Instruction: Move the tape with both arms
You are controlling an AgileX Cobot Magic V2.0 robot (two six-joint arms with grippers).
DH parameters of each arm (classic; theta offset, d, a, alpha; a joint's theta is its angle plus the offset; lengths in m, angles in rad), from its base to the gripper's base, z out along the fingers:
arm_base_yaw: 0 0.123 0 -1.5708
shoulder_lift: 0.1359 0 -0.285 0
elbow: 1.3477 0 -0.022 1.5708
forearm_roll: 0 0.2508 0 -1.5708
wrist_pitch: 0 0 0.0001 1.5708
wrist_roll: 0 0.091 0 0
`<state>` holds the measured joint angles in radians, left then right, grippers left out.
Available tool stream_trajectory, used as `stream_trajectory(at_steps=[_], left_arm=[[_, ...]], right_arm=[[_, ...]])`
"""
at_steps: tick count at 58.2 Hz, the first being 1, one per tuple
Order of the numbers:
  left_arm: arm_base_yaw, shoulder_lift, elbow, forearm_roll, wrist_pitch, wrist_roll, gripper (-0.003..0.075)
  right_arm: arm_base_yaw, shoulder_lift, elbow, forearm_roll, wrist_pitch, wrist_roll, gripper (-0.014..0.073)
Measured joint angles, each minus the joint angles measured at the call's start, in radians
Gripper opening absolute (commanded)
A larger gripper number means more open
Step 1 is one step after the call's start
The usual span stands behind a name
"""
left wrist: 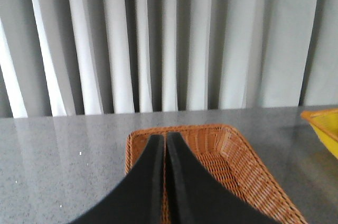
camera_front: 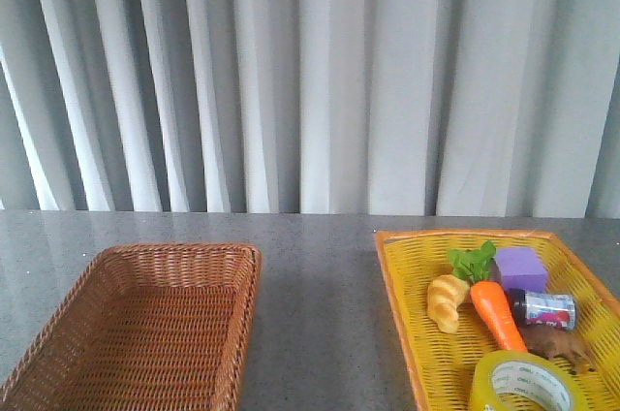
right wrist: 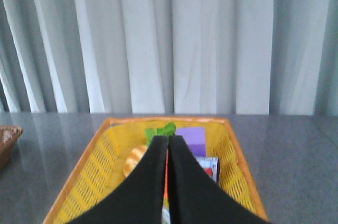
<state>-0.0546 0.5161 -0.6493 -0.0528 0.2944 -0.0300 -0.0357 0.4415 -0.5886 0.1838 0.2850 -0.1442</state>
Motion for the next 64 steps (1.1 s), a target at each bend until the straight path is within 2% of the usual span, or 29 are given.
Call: stream_trajectory(at_steps=[18,31,36,42,56,59,64], left_arm=[[0.000,0.146,-0.015,0.001,0.088,0.000,-0.0006],[0.000,0.156,-0.015,0.001,0.116,0.000,-0.0002],[0.000,0.158,-0.015,0.001,0.160,0.000,0.0021],[0.000,0.177,-0.015,0.002,0.211,0.021,0.0107],[0.000,0.239,-0.015,0.002,0.252,0.044,0.0478],[0.000,0.245,-0.015,0.002,0.253,0.044,0.0524],[0.000,0.256,-0.015,-0.010,0.256,0.044,0.0564]], right_arm=[[0.000,0.243,-0.025,-0.021,0.257,0.000,-0.0007],[0.000,0.314,-0.025,-0.021,0.303,0.000,-0.0004],[0.000,0.323,-0.025,-0.021,0.306,0.000,0.0022],[0.000,0.325,-0.025,-0.022,0.308,0.000,0.0119],[0.000,0.325,-0.025,-0.023,0.311,-0.003,0.0484],[0.000,0.325,-0.025,-0.023,0.311,-0.003,0.0542],[0.000,0.325,-0.025,-0.023,0.311,-0.003,0.0583]])
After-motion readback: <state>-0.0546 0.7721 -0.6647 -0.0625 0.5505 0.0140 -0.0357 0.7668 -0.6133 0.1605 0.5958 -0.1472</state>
